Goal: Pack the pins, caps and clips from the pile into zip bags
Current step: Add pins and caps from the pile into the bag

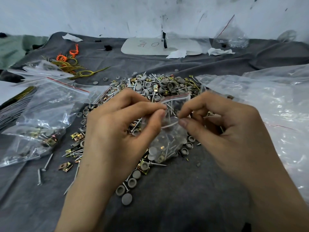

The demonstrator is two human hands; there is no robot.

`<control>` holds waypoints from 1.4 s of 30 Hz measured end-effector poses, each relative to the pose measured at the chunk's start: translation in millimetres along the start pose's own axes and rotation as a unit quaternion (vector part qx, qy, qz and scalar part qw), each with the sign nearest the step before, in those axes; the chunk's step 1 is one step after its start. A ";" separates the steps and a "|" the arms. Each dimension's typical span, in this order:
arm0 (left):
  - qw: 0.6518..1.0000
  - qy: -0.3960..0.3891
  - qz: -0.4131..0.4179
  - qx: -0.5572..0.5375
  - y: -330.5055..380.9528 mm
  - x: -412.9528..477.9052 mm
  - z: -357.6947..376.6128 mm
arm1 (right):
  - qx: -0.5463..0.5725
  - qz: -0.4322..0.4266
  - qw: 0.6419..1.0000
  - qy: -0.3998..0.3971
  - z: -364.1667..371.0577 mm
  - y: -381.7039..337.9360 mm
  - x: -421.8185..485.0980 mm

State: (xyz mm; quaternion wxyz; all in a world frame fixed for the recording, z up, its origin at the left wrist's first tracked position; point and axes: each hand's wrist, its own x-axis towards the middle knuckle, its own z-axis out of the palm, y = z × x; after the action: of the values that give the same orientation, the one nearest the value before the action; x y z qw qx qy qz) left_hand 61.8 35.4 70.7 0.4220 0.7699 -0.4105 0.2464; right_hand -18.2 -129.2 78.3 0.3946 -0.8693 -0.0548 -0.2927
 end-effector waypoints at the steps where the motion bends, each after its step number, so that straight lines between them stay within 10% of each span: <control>1: 1.000 -0.001 0.004 0.007 0.5 0.1 0.0 | 0.001 -0.001 1.000 0.000 -0.2 -0.3 -0.4; 8: 0.997 -0.071 0.018 -0.036 1.5 -1.0 0.1 | 0.170 0.049 0.982 0.058 -9.6 2.0 -0.9; 16: 0.989 -0.107 0.077 -0.060 16.5 -2.4 13.5 | 0.098 -0.107 0.982 0.124 -2.2 -11.4 -0.1; 29: 0.994 -0.072 0.032 -0.074 12.5 -3.1 17.9 | 0.118 -0.074 0.975 0.170 -0.6 5.4 5.3; 33: 0.996 -0.061 0.019 -0.065 7.5 -2.5 16.6 | 0.061 0.092 0.940 0.323 -3.6 51.6 11.1; 42: 0.995 -0.045 -0.028 -0.080 -9.0 -0.6 12.0 | -0.225 0.287 0.926 0.098 28.0 104.2 14.3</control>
State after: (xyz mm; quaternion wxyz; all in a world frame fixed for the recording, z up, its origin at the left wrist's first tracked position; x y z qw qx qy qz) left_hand 69.4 28.1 60.0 0.4701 0.7553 -0.4252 0.1663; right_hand 40.6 -182.2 3.6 0.2590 -0.8808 0.3034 -0.2552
